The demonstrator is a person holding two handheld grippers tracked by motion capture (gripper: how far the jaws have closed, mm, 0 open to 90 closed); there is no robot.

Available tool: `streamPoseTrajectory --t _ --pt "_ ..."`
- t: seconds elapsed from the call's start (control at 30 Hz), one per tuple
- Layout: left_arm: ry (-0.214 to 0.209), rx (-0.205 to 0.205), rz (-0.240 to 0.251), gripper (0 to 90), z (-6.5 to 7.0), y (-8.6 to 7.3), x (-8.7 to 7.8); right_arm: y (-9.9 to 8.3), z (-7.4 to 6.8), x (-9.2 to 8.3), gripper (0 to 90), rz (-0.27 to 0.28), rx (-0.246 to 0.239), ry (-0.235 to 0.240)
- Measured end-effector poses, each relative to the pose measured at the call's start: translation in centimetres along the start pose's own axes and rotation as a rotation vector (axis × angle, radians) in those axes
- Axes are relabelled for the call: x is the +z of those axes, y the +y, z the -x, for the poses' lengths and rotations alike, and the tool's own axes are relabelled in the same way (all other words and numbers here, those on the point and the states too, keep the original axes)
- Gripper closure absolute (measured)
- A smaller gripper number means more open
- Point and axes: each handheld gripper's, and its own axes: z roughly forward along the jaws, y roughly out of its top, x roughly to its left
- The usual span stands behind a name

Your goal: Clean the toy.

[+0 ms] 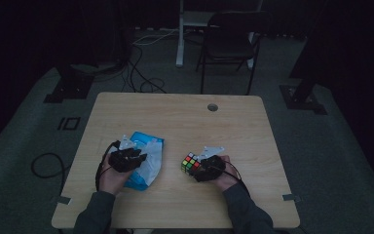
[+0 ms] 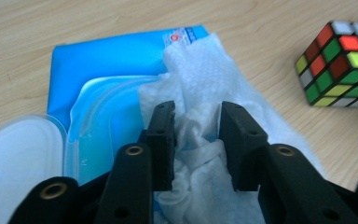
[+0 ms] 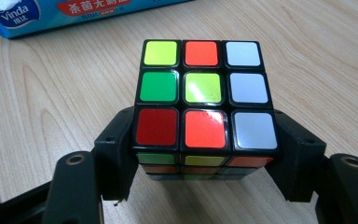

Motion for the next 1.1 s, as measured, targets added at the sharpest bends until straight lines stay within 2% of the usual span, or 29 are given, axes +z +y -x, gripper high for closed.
streamPoseTrajectory --t 0.2,0.27,0.33,0.5,0.53,0.57,0.6,0.7,0.87,0.97,1.1 --pt "-0.009 0.024 0.017 81.8 0.2 0.5 -0.5 0.0 0.1 0.0 33.9 0.0 0.002 0.006" --pt "0.008 0.018 0.03 86.3 0.1 0.7 -0.6 0.0 0.0 0.0 34.0 -0.001 0.003 0.004" --pt "0.005 0.01 0.038 86.6 0.0 0.8 -0.7 0.0 0.0 0.0 34.0 0.0 0.002 0.004" --pt "0.002 0.029 0.059 87.7 0.3 1.5 -1.1 -0.1 0.0 0.0 34.1 0.002 0.0 0.001" --pt "-0.006 0.033 0.088 87.9 0.4 2.0 -1.5 -0.1 0.0 0.0 34.1 0.003 -0.002 0.0" --pt "-0.006 0.033 0.088 87.9 0.4 2.0 -1.5 -0.1 0.0 0.0 34.1 0.004 -0.003 0.0" --pt "-0.017 0.049 0.116 88.0 0.7 2.6 -2.1 -0.1 0.0 0.0 34.1 0.005 -0.001 -0.001" --pt "-0.035 0.071 0.143 87.9 1.1 3.5 -2.5 -0.1 -0.2 0.0 34.2 0.004 -0.007 -0.006" --pt "-0.048 0.101 0.156 87.8 1.6 4.8 -2.6 0.0 -0.6 -0.1 34.2 0.007 -0.054 -0.034" --pt "-0.06 0.105 0.153 87.8 1.6 5.3 -2.1 0.1 -0.9 -0.1 34.2 0.008 -0.084 -0.055" --pt "-0.069 0.109 0.148 87.7 1.6 5.6 -1.8 0.2 -1.1 -0.2 34.2 0.01 -0.098 -0.07"
